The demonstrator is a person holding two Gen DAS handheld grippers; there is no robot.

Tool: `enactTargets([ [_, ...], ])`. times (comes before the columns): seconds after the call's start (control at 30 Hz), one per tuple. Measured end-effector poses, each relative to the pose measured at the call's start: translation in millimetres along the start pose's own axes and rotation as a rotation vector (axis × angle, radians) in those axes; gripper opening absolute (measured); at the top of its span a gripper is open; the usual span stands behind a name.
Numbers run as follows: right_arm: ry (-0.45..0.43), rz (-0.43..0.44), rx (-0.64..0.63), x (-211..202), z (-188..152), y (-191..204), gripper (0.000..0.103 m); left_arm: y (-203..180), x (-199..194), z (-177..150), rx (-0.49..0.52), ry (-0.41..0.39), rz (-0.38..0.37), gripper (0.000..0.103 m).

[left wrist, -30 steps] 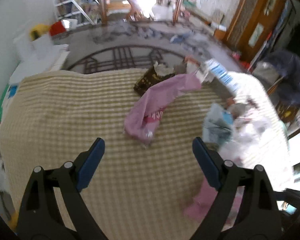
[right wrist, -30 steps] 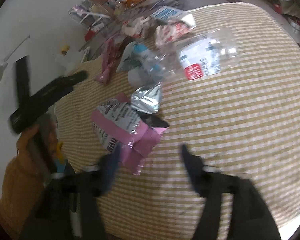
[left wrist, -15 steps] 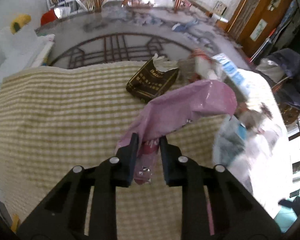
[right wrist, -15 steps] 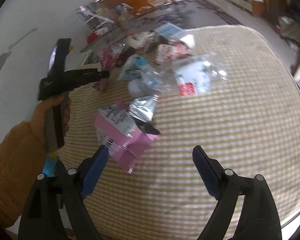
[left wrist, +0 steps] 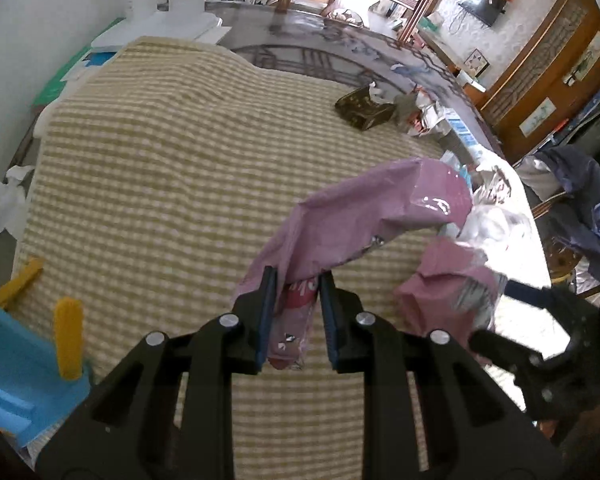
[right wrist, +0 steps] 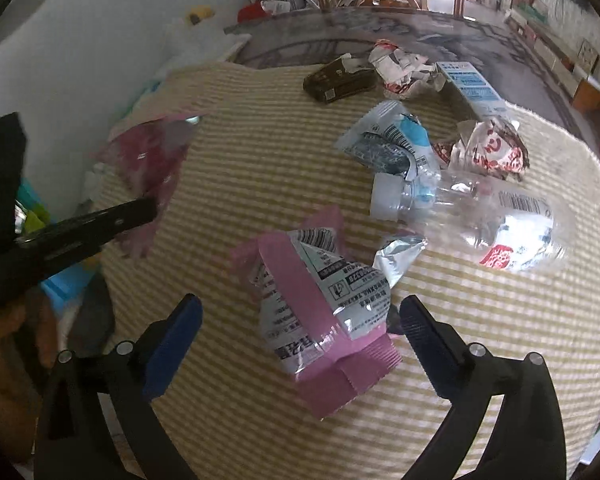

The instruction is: Collect trash

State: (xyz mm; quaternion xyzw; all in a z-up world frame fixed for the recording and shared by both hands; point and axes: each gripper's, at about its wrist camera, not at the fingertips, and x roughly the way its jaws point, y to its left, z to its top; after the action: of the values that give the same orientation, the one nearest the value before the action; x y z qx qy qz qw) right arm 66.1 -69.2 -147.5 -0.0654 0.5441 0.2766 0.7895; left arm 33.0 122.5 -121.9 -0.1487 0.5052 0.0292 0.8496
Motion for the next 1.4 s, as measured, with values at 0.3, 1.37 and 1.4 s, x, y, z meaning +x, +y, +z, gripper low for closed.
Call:
enactTargets([
  [0.3, -0.013, -0.013, 0.011, 4.1, -1.1, -2.2, 0.096, 2.1, -2.3, -3.7, 0.018, 0.008, 0.006, 0.024],
  [1.37, -0.163, 0.078, 0.156, -61.4, -11.7, -14.9, 0.053, -28.1, 62.8, 11.1, 0.084, 0.125, -0.030, 0.065],
  [1.4, -0.164, 0.078, 0.159, -62.2, -12.5, -16.5, 0.053, -27.7, 66.4, 9.3, 0.080, 0.135, -0.029, 0.062],
])
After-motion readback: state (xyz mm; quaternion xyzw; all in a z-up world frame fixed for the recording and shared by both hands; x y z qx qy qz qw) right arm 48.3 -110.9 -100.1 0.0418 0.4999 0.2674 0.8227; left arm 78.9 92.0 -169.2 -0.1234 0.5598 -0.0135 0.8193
